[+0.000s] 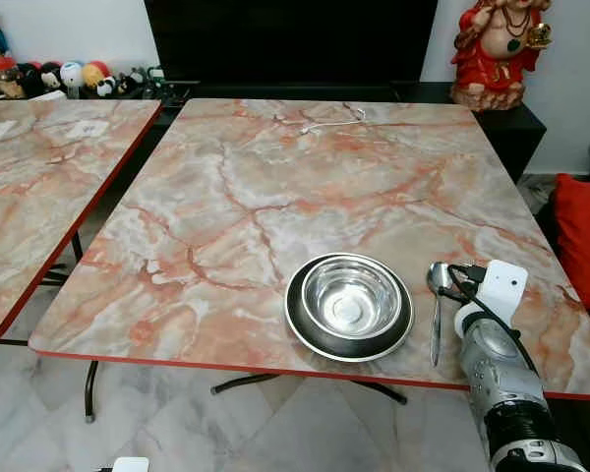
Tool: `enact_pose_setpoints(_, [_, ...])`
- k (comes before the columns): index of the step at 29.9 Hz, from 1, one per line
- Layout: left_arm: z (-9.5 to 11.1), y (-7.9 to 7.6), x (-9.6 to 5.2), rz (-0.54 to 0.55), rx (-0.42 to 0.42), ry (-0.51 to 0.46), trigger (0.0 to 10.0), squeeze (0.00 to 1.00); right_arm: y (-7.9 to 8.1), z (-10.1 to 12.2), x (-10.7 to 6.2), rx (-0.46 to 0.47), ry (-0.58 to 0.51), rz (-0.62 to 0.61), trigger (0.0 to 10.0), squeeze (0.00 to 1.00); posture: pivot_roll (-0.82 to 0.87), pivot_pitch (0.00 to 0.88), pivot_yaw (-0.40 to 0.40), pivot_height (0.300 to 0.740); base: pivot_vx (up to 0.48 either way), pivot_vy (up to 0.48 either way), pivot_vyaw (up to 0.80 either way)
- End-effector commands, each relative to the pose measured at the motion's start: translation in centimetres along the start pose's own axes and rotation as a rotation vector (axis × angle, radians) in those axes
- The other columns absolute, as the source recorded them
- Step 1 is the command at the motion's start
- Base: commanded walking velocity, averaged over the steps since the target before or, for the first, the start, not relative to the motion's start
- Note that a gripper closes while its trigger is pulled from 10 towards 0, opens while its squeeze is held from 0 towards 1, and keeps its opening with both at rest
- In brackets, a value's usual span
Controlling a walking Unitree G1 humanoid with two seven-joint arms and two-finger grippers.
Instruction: Setting the table
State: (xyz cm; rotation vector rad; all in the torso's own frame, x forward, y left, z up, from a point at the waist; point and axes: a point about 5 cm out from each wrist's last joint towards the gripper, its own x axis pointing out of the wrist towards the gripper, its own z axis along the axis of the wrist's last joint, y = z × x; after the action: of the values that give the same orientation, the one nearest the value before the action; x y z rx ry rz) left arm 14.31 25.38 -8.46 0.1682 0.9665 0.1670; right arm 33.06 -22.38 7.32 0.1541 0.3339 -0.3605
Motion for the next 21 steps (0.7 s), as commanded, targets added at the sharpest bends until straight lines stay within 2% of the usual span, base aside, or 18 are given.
enact_pose_setpoints(1, [-0.61, 0.08, -0.12, 0.004, -0.005, 0.027, 10.0, 0.00, 0.53, 0.00, -0.07, -0.001, 0.009, 0.014, 10.0, 0.12, -0.02, 0.032, 0.016, 0.740, 0.000, 0.000, 0.00])
enact_pose_setpoints(2, [-0.62, 0.07, -0.12, 0.004, -0.006, 0.027, 10.0, 0.00, 0.53, -0.01, -0.07, -0.002, 0.009, 0.014, 10.0, 0.58, -0.02, 0.032, 0.016, 0.740, 0.000, 0.000, 0.00])
enact_pose_setpoints(3, [-0.62, 0.04, -0.12, 0.003, -0.005, 0.027, 10.0, 0.00, 0.52, -0.02, -0.08, -0.008, 0.009, 0.014, 10.0, 0.73, -0.02, 0.032, 0.017, 0.740, 0.000, 0.000, 0.00])
enact_pose_setpoints(5, [-0.63, 0.02, -0.12, 0.002, -0.004, 0.028, 10.0, 0.00, 0.49, -0.03, -0.08, -0.014, 0.010, 0.013, 10.0, 0.73, -0.02, 0.032, 0.017, 0.740, 0.000, 0.000, 0.00])
enact_pose_setpoints(6, [-0.60, 0.00, -0.11, 0.002, -0.005, 0.027, 10.0, 0.00, 0.47, -0.08, -0.08, -0.015, 0.011, 0.010, 10.0, 0.47, -0.02, 0.032, 0.017, 0.740, 0.000, 0.000, 0.00])
enact_pose_setpoints(7, [-0.59, 0.00, -0.11, 0.002, -0.005, 0.027, 10.0, 0.00, 0.47, -0.10, -0.08, -0.014, 0.012, 0.010, 10.0, 0.47, -0.02, 0.032, 0.017, 0.740, 0.000, 0.000, 0.00])
enact_pose_setpoints(8, [-0.58, 0.01, -0.11, 0.002, -0.005, 0.027, 10.0, 0.00, 0.48, -0.13, -0.08, -0.015, 0.013, 0.010, 10.0, 0.00, -0.02, 0.032, 0.017, 0.740, 0.000, 0.000, 0.00])
enact_pose_setpoints(21, [-0.52, 0.04, -0.09, 0.002, -0.005, 0.027, 10.0, 0.00, 0.13, 0.00, -0.09, -0.025, 0.006, -0.012, 10.0, 0.00, -0.02, 0.031, 0.017, 0.740, 0.000, 0.000, 0.00])
